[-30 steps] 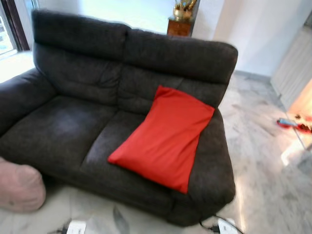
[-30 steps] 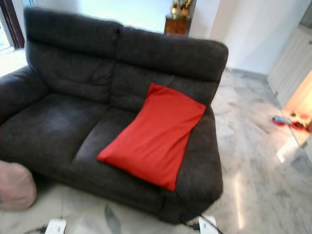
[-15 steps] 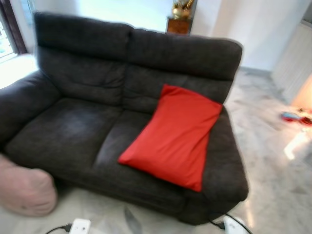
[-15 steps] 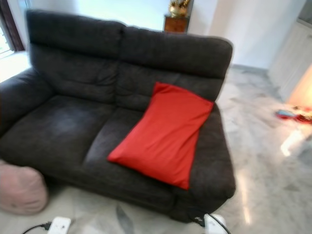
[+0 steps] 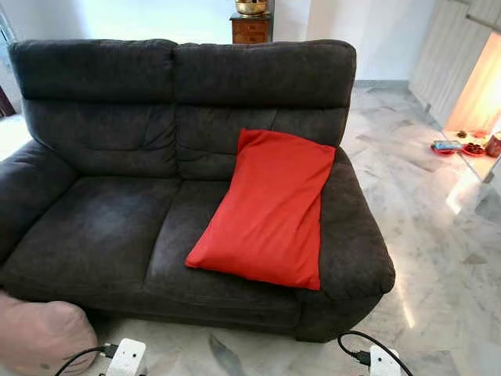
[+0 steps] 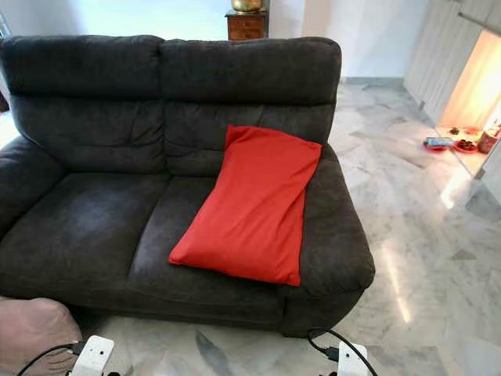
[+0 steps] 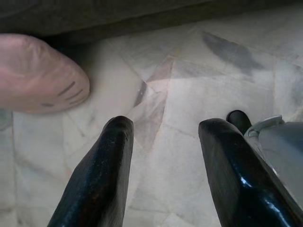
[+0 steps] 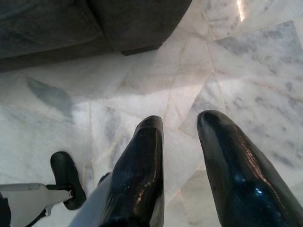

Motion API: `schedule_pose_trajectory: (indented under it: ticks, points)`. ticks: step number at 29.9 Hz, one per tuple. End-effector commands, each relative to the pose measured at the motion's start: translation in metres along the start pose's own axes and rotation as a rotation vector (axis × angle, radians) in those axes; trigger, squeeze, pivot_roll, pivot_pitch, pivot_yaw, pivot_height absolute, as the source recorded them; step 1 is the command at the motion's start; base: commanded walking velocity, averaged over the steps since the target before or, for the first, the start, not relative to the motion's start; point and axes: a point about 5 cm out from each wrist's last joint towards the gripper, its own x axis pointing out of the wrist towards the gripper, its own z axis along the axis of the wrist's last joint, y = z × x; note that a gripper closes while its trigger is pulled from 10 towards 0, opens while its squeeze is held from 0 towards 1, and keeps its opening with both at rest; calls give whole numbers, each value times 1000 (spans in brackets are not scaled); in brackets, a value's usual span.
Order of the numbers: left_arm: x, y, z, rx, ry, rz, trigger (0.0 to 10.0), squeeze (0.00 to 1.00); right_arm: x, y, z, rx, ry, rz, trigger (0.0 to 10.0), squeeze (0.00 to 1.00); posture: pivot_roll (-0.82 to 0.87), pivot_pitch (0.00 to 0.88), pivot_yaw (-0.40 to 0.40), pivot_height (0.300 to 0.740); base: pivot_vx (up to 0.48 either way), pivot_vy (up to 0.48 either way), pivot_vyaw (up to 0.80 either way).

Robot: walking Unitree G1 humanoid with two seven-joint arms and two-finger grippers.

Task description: Move the pillow to the sofa from floor

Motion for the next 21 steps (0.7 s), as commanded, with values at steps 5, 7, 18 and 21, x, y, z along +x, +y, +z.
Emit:
schedule_pose_trajectory:
  ticks: [5, 7, 18, 21]
  points:
    - [6, -13, 21, 29, -31, -39, 10000, 0, 0, -7, 2, -4, -32, -23, 10000, 0, -75, 0, 51, 740, 0, 0, 0]
    - [7, -16, 22, 11, -28, -38, 10000, 0, -1, -11, -2, -13, -26, -28, 10000, 0, -84, 0, 49, 740, 0, 0, 0]
    - [2, -8, 0, -127, 43, 25, 10000, 0, -5, -25, -20, -40, 18, -43, 10000, 0, -55, 0, 12, 740, 0, 0, 0]
    - [0, -7, -7, -152, 57, 36, 10000, 0, -5, -23, -20, -58, 17, -32, 10000, 0, -53, 0, 9, 740, 0, 0, 0]
